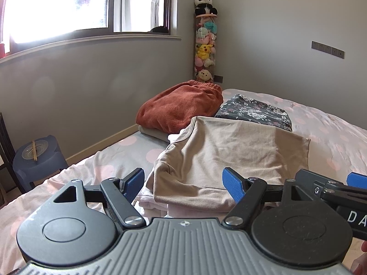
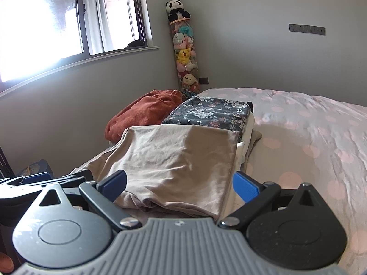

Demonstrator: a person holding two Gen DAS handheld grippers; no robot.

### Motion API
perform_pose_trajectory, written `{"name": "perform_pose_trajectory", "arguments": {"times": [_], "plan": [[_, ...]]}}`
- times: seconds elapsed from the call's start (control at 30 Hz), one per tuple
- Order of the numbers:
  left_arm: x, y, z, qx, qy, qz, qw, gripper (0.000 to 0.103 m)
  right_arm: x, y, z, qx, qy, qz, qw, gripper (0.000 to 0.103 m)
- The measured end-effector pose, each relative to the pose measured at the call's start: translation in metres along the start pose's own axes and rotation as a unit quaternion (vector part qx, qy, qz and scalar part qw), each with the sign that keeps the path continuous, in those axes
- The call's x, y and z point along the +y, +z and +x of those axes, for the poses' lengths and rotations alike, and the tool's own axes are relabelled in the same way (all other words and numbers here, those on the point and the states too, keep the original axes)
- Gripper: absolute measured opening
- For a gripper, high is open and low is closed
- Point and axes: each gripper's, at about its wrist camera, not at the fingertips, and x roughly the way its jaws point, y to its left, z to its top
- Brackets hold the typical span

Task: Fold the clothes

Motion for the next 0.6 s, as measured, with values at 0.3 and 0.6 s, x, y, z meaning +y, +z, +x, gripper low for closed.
{"name": "perform_pose_trajectory", "arguments": {"times": [0.3, 0.6], "plan": [[0.0028, -0.0017, 0.0049, 0.016, -0.001, -0.002, 0.9999, 0.074, 0.0036, -0.002, 0.0019, 0.001, -0.008, -0.011, 1.0, 0.1], [0.0026, 0.0006, 0.0039, 0.021, -0.001, 0.001, 0.9998, 0.074, 0.0056, -0.0003, -0.0003, 0.001, -0.012, -0.013, 1.0, 0.1]]}}
